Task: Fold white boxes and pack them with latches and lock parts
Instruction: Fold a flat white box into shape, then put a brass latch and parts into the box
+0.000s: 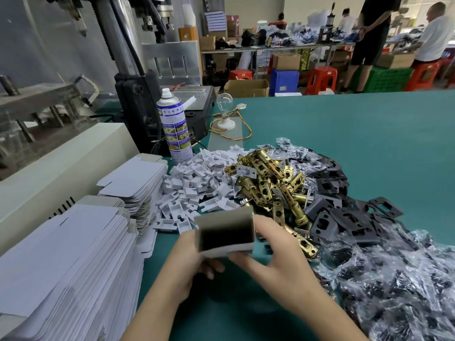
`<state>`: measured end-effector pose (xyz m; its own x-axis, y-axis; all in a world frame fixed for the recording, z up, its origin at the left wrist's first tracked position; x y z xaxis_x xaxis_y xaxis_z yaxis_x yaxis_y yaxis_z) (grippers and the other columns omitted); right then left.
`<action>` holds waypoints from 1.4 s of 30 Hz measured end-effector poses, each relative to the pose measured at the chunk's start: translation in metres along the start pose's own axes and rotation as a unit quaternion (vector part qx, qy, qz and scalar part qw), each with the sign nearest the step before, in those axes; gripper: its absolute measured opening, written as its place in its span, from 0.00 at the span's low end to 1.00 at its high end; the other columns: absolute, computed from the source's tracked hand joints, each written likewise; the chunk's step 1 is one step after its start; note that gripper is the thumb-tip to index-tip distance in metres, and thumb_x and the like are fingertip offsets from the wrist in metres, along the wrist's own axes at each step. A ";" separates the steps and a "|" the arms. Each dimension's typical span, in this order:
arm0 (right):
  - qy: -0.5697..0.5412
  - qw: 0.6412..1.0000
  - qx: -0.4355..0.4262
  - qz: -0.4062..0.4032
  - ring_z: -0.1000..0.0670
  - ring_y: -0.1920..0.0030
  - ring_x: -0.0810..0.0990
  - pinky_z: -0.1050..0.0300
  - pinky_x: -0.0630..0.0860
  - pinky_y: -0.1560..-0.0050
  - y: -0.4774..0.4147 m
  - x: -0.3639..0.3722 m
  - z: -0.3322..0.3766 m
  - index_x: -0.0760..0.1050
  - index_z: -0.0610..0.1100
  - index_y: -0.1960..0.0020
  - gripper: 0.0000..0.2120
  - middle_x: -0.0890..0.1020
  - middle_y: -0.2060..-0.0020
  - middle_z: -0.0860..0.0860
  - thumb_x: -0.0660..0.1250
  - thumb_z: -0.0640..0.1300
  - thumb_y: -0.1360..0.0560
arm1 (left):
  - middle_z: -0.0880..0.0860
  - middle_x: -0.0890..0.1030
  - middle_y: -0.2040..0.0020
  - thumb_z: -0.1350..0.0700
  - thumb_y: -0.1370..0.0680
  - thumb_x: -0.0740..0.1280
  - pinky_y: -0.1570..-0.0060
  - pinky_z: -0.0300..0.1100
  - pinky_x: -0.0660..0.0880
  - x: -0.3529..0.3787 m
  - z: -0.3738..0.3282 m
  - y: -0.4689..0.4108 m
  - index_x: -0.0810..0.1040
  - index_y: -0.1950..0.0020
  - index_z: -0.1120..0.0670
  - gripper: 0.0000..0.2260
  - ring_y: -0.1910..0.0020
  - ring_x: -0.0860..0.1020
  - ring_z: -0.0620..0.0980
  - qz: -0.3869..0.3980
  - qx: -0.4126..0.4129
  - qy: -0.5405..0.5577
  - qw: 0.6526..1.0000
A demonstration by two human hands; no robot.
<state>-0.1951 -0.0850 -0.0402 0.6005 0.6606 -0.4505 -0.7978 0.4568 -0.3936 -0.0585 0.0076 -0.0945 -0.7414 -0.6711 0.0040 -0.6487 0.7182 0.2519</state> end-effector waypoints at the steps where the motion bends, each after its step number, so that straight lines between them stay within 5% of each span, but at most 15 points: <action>1: -0.027 1.000 0.014 0.002 0.54 0.40 0.81 0.61 0.76 0.43 -0.001 0.000 -0.002 0.78 0.54 0.36 0.18 0.83 0.42 0.59 0.76 0.45 0.24 | 0.53 0.82 0.70 0.58 0.22 0.69 0.79 0.38 0.67 -0.003 -0.002 -0.002 0.85 0.66 0.50 0.13 0.76 0.78 0.50 -0.012 0.023 -0.043 0.999; 4: -0.026 0.997 0.073 0.003 0.57 0.47 0.81 0.63 0.76 0.49 -0.002 0.000 -0.016 0.77 0.56 0.37 0.18 0.84 0.47 0.61 0.76 0.44 0.25 | 0.45 0.84 0.67 0.50 0.13 0.58 0.67 0.43 0.75 -0.014 -0.023 -0.003 0.82 0.64 0.45 0.23 0.66 0.80 0.53 -0.087 0.142 -0.200 0.966; 6: 0.006 0.995 0.102 0.012 0.57 0.48 0.81 0.54 0.79 0.47 -0.001 0.001 -0.024 0.76 0.57 0.39 0.17 0.84 0.49 0.61 0.75 0.46 0.24 | 0.40 0.87 0.52 0.33 0.15 0.52 0.49 0.35 0.78 -0.003 -0.036 0.006 0.86 0.52 0.35 0.23 0.50 0.84 0.44 -0.025 0.224 -0.127 0.966; 9: 0.016 0.992 0.126 0.019 0.57 0.50 0.81 0.52 0.80 0.49 0.001 0.004 -0.031 0.75 0.59 0.40 0.16 0.83 0.50 0.61 0.74 0.48 0.24 | 0.44 0.86 0.39 0.27 0.21 0.58 0.42 0.30 0.75 0.010 -0.038 0.011 0.83 0.36 0.37 0.23 0.39 0.82 0.42 0.075 0.258 -0.060 0.961; 13: 0.005 0.991 0.120 0.050 0.60 0.46 0.80 0.66 0.77 0.51 0.002 0.008 -0.029 0.74 0.61 0.37 0.20 0.82 0.47 0.64 0.69 0.43 0.25 | 0.42 0.87 0.46 0.40 0.29 0.75 0.49 0.33 0.78 0.003 -0.037 0.006 0.83 0.44 0.33 0.14 0.46 0.85 0.45 0.051 0.267 -0.151 0.950; 17: 0.051 0.994 0.091 0.030 0.60 0.42 0.78 0.59 0.77 0.44 -0.001 0.003 -0.026 0.75 0.58 0.35 0.29 0.80 0.44 0.63 0.61 0.33 0.29 | 0.43 0.88 0.48 0.41 0.32 0.78 0.48 0.37 0.80 -0.002 -0.037 0.005 0.85 0.47 0.34 0.14 0.49 0.85 0.47 0.036 0.269 -0.150 0.951; 21: 0.072 0.989 0.078 -0.105 0.63 0.50 0.78 0.70 0.72 0.53 0.001 -0.024 -0.026 0.79 0.54 0.42 0.24 0.80 0.50 0.63 0.63 0.30 0.29 | 0.44 0.88 0.49 0.40 0.33 0.79 0.48 0.47 0.82 -0.008 -0.035 0.005 0.85 0.47 0.34 0.16 0.50 0.85 0.51 0.027 0.261 -0.150 0.953; 26: 0.079 0.971 0.101 -0.202 0.59 0.49 0.80 0.64 0.76 0.52 0.004 -0.047 -0.027 0.80 0.54 0.47 0.15 0.81 0.53 0.61 0.67 0.34 0.23 | 0.42 0.87 0.47 0.39 0.33 0.80 0.44 0.41 0.81 0.004 -0.032 0.006 0.84 0.44 0.34 0.18 0.46 0.85 0.46 0.059 0.255 -0.170 0.950; 29: 0.104 0.966 0.115 -0.207 0.59 0.53 0.80 0.60 0.77 0.55 -0.003 -0.057 -0.020 0.79 0.56 0.49 0.11 0.81 0.56 0.60 0.68 0.39 0.22 | 0.45 0.88 0.47 0.40 0.33 0.80 0.41 0.51 0.82 0.002 -0.028 0.003 0.84 0.43 0.36 0.19 0.46 0.85 0.51 0.053 0.250 -0.158 0.954; 32: 0.181 0.955 0.132 -0.193 0.59 0.55 0.79 0.57 0.78 0.55 -0.019 -0.073 -0.010 0.79 0.56 0.50 0.07 0.81 0.56 0.60 0.69 0.43 0.23 | 0.49 0.87 0.47 0.42 0.32 0.80 0.41 0.61 0.80 0.006 -0.025 0.001 0.85 0.43 0.40 0.19 0.46 0.85 0.55 0.062 0.246 -0.144 0.957; 35: 0.295 0.929 0.149 -0.165 0.54 0.54 0.79 0.53 0.77 0.56 -0.043 -0.092 -0.003 0.79 0.55 0.47 0.05 0.81 0.55 0.58 0.69 0.49 0.22 | 0.48 0.87 0.49 0.41 0.33 0.80 0.42 0.59 0.81 0.012 -0.025 0.004 0.85 0.45 0.41 0.19 0.49 0.84 0.53 0.068 0.247 -0.144 0.956; 39: 0.397 0.900 0.181 -0.009 0.48 0.45 0.80 0.49 0.78 0.45 -0.078 -0.100 -0.014 0.78 0.53 0.34 0.17 0.82 0.45 0.52 0.71 0.54 0.22 | 0.45 0.87 0.49 0.38 0.34 0.80 0.43 0.56 0.81 0.015 -0.023 0.005 0.84 0.44 0.40 0.21 0.50 0.84 0.51 0.078 0.241 -0.145 0.956; 42: 0.408 0.892 0.184 0.065 0.50 0.49 0.79 0.51 0.78 0.46 -0.094 -0.099 -0.024 0.78 0.50 0.31 0.19 0.80 0.50 0.53 0.71 0.52 0.21 | 0.44 0.87 0.47 0.38 0.34 0.80 0.42 0.56 0.81 0.017 -0.023 0.005 0.84 0.43 0.38 0.21 0.49 0.84 0.50 0.092 0.234 -0.141 0.958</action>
<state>-0.1787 -0.2078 0.0223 0.2217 0.1371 -0.9654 -0.7367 0.6722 -0.0737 -0.0697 -0.0046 -0.0707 -0.8245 -0.4969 -0.2707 -0.4605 0.8672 -0.1894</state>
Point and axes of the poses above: each hand's wrist, its own y-axis away from the middle knuckle, its own x-axis out of the palm, z = x × y, the point moved 8 cm from there along -y, towards the middle knuckle
